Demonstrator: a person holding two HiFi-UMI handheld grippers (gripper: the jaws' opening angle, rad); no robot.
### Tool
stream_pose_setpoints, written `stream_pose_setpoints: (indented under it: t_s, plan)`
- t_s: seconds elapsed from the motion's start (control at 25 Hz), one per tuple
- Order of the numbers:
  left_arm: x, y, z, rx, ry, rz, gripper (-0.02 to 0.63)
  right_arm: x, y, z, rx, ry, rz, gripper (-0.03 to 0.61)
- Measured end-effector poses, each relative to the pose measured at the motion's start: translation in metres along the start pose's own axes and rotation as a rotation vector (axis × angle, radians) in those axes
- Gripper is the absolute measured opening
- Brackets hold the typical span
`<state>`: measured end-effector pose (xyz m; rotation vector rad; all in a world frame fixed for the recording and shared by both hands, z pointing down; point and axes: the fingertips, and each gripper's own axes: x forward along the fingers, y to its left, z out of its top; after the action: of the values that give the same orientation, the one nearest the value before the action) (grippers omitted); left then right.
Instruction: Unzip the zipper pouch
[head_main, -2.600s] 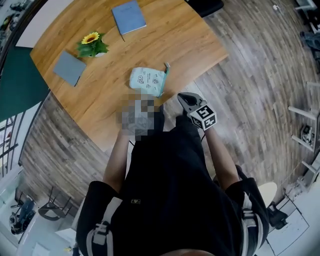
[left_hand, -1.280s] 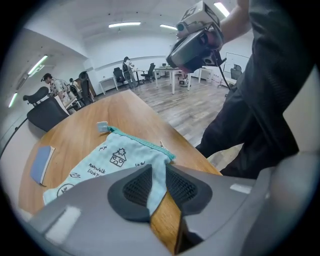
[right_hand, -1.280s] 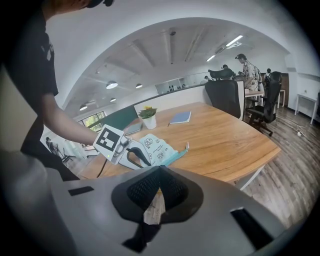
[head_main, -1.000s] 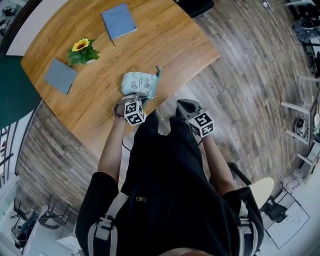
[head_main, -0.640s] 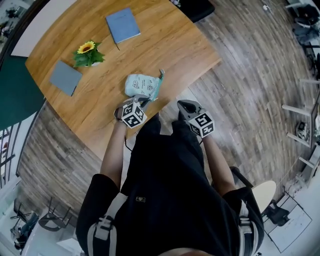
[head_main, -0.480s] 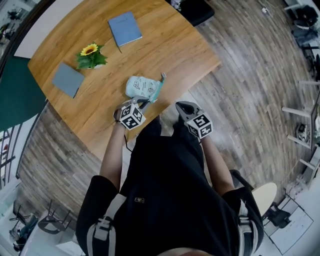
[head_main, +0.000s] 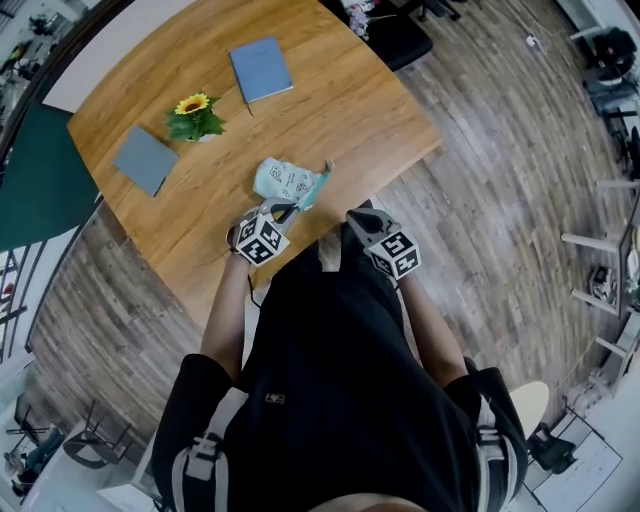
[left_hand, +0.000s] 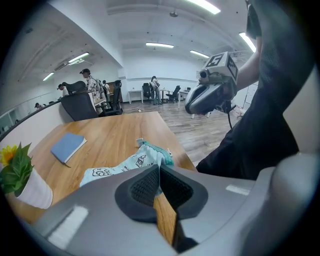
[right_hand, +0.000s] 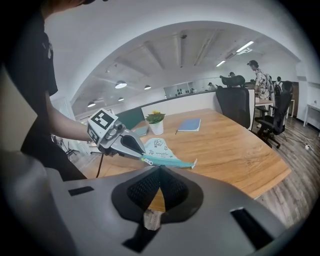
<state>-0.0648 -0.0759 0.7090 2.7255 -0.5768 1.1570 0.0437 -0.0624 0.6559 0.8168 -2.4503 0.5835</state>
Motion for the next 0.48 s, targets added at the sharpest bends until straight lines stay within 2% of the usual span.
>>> stream_pose_setpoints:
  t_s: [0.48]
  plan:
    - [-0.033, 0.034, 0.028, -0.085, -0.094, 0.116, 0.006, 0.023, 0.002, 0.025, -0.059, -0.007, 0.069, 0.003]
